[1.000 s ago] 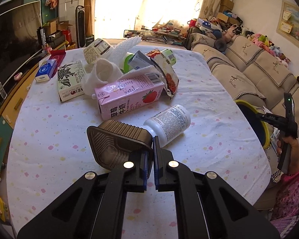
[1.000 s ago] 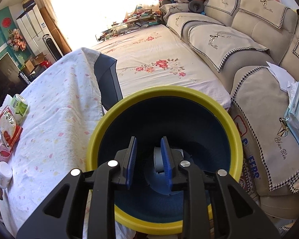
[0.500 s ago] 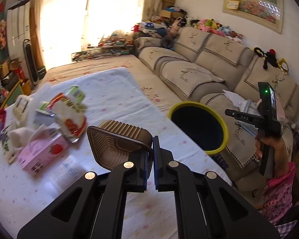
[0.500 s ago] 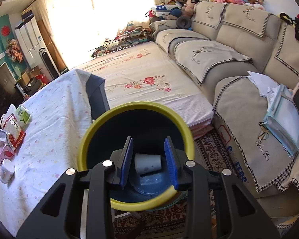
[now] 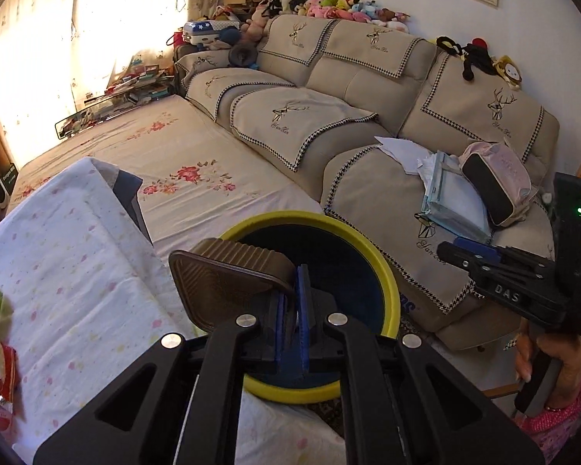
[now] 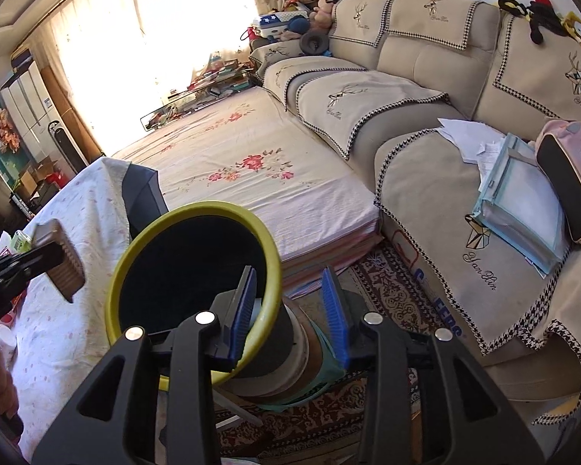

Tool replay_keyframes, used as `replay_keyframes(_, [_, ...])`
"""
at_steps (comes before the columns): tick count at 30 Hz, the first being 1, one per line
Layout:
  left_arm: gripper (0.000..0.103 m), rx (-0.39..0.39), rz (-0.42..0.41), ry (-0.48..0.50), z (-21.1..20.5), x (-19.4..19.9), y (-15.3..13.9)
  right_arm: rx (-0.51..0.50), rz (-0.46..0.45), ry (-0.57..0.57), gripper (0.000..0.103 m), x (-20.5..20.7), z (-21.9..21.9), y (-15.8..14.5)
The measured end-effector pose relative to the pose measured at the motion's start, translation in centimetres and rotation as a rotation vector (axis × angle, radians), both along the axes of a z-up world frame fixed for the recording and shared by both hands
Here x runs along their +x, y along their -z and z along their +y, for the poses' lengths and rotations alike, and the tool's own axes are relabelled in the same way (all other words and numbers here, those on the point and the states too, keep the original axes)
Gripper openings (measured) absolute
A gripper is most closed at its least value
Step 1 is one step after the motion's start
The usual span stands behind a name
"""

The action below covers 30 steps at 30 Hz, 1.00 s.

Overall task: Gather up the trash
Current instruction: 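Withdraw the right gripper from the bin back toward the table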

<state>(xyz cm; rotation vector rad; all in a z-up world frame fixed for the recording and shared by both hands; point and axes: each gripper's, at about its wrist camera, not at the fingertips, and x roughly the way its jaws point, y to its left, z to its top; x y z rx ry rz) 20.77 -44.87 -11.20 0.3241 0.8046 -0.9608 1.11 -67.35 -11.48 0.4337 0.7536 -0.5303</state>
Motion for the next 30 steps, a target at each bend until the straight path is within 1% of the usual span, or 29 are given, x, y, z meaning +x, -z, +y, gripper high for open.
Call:
replay_keyframes(1, [0.012, 0.008, 0.006, -0.005, -0.7, 0.3, 0.4, 0.004, 0.000, 0.002, 0.035, -0.1, -0.2, 0.2])
replay_keyframes(2, [0.022, 0.017, 0.013, -0.009, -1.3, 0.7, 0.8, 0.010, 0.000, 0.005, 0.035, -0.1, -0.4, 0.3])
replay_keyframes(5, [0.037, 0.032, 0.017, -0.023, -2.2, 1.5, 1.8, 0.023, 0.001, 0.006, 0.035, 0.0, -0.9, 0.8])
replay_keyframes(7, [0.039, 0.039, 0.020, -0.030, -2.3, 1.7, 2.1, 0.030, 0.003, 0.002, 0.035, 0.2, -0.8, 1.1])
replay_keyframes(9, [0.039, 0.035, 0.024, -0.032, -1.8, 1.7, 1.9, 0.035, 0.004, -0.005, 0.035, 0.4, -0.6, 1.3])
replay_keyframes(10, [0.041, 0.031, 0.018, -0.034, -1.3, 1.6, 1.6, 0.036, 0.005, -0.009, 0.035, 0.4, -0.5, 1.3])
replay_keyframes(11, [0.046, 0.026, 0.010, -0.039, -0.6, 1.5, 1.3, 0.038, 0.006, -0.014, 0.036, 0.6, -0.4, 1.4])
replay_keyframes(12, [0.049, 0.019, 0.005, -0.046, 0.0, 1.2, 0.9, 0.039, 0.006, -0.018, 0.036, 0.7, -0.2, 1.4])
replay_keyframes(13, [0.051, 0.012, 0.004, -0.052, 0.7, 1.0, 0.4, 0.040, 0.005, -0.022, 0.036, 0.8, 0.0, 1.4])
replay_keyframes(14, [0.052, 0.001, 0.005, -0.058, 1.5, 0.8, 0.0, 0.040, 0.003, -0.028, 0.036, 0.9, 0.2, 1.4])
replay_keyframes(15, [0.052, -0.010, 0.005, -0.067, 2.7, 0.6, -0.5, 0.040, 0.002, -0.035, 0.036, 1.0, 0.6, 1.3])
replay_keyframes(16, [0.055, -0.021, 0.003, -0.080, 3.9, 0.2, -1.0, 0.039, 0.002, -0.043, 0.037, 1.1, 0.9, 1.3])
replay_keyframes(21, [0.072, -0.080, -0.044, -0.184, 12.0, -1.9, -3.8, 0.026, 0.009, -0.109, 0.039, 2.3, 3.6, 0.9])
replay_keyframes(23, [0.081, -0.102, -0.074, -0.252, 15.9, -2.7, -4.8, 0.020, 0.009, -0.143, 0.039, 3.0, 4.9, 0.7])
replay_keyframes(26, [0.088, -0.126, -0.117, -0.363, 21.9, -3.8, -5.8, 0.010, 0.009, -0.205, 0.039, 4.3, 7.7, 0.4])
replay_keyframes(28, [0.091, -0.132, -0.141, -0.441, 25.8, -4.5, -6.2, 0.005, 0.010, -0.258, 0.039, 5.4, 9.9, 0.2])
replay_keyframes(30, [0.091, -0.133, -0.160, -0.519, 29.5, -5.2, -6.4, 0.005, 0.009, -0.317, 0.039, 6.5, 12.4, 0.1])
